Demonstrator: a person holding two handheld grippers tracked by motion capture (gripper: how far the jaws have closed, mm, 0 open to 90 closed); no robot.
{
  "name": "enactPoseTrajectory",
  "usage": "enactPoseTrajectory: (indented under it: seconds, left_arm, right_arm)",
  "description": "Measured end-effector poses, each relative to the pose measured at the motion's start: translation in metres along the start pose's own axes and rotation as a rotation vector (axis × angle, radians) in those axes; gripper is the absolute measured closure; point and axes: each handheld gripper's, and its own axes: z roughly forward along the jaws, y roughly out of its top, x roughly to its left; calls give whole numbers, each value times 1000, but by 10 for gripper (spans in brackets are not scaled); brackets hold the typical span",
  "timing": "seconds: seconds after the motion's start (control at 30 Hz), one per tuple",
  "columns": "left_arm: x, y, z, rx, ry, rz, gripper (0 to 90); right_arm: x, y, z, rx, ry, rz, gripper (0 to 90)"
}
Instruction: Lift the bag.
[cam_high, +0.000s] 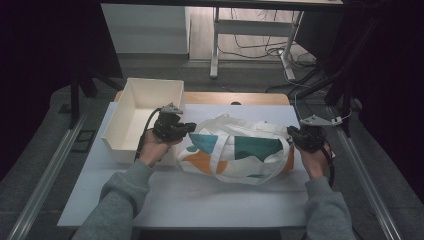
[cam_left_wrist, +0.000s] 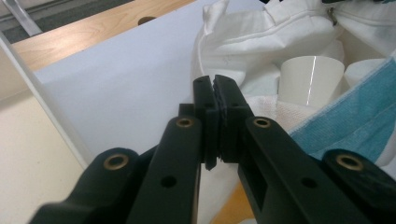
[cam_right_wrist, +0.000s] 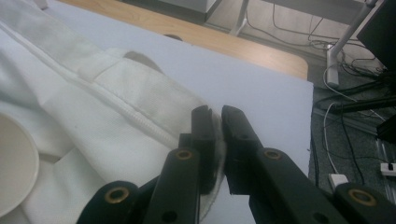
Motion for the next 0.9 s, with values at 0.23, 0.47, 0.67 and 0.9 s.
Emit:
enactPoseTrajectory:
  seconds: [0.23, 0.47, 0.67, 0.9]
  left_arm:
    - [0, 0, -2, -28, 4, 2, 799]
    - [-9, -1, -20, -110, -11, 43, 447]
    - [-18, -4, -31, -124, -20, 75, 352]
    - [-22, -16, -42, -116, -21, 99, 305]
  right_arm:
    - [-1, 2, -4, -18, 10, 11, 805]
    - [5, 14, -35, -159, 52, 39, 523]
    - [16, 20, -60, -241, 156, 28, 444]
    - [28, 13, -71, -258, 228, -5, 409]
